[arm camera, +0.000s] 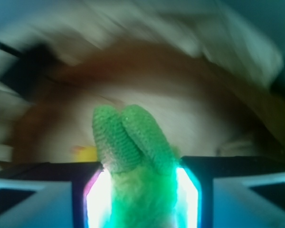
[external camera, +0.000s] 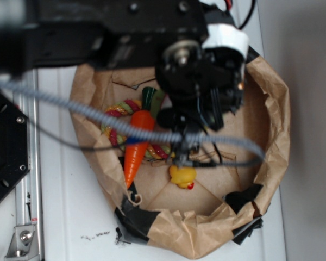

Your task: Grab the green animal.

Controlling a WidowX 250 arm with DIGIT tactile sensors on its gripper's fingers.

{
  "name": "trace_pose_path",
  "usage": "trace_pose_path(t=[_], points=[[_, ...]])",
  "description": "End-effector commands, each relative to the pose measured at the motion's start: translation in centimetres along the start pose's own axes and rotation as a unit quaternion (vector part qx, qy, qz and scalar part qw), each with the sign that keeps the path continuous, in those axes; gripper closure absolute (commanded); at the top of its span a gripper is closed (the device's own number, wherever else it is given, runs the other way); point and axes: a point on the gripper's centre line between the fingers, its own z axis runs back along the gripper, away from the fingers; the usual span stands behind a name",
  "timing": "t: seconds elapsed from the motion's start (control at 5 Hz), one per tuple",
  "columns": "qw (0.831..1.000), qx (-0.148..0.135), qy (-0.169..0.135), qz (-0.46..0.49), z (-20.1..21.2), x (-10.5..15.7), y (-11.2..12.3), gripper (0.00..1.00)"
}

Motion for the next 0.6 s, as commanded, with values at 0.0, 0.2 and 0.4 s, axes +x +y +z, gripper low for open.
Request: trace_pose_path(t=[0.0, 0.2, 0.4], points=[[0.994, 0.011, 0.103, 0.044, 4.7, -0.1, -1.2, 1.00], [0.986, 0.018, 0.066, 0.151, 6.7, -0.9, -1.1, 1.00], [0.974, 0.020, 0.078, 0.212, 7.6, -1.9, -0.5, 1.00]])
